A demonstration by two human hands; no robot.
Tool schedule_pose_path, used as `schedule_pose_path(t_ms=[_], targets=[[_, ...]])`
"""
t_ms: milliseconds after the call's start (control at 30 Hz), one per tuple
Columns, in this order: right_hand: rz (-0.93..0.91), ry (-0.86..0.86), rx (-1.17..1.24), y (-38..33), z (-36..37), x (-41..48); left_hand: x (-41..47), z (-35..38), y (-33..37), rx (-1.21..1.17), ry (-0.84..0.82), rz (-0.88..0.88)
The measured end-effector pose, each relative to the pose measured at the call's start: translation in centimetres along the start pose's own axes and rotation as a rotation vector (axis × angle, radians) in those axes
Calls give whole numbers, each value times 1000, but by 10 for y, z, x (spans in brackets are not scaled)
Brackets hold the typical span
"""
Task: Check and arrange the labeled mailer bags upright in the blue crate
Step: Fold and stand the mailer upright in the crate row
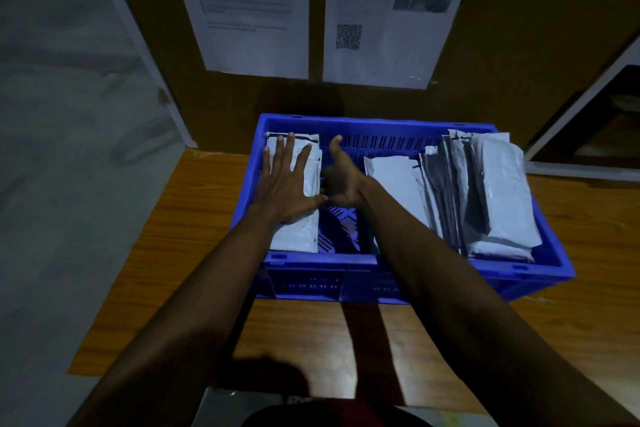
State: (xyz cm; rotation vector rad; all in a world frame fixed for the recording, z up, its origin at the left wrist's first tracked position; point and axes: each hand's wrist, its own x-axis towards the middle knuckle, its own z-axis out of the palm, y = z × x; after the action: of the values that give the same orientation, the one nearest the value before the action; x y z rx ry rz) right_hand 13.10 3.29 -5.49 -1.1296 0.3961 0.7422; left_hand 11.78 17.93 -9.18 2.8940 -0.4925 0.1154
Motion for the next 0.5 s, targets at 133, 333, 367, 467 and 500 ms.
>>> schedule_pose_path(t_ms=[133,333,367,467,500], targets=[[-82,295,-169,-8,-8,-5,1,2,-2,16,-112,-28],[-192,429,-203,-12,-34,-4,3,7,-3,70,-154,-27],[-209,433,-197,-13,-38,-4,4,6,-2,61,-145,-30],[-238,444,-212,-13,-44,-3,4,2,1,36,-103,-40],[-245,448,-221,-14,-44,-4,4,1,1,33,-81,-43]])
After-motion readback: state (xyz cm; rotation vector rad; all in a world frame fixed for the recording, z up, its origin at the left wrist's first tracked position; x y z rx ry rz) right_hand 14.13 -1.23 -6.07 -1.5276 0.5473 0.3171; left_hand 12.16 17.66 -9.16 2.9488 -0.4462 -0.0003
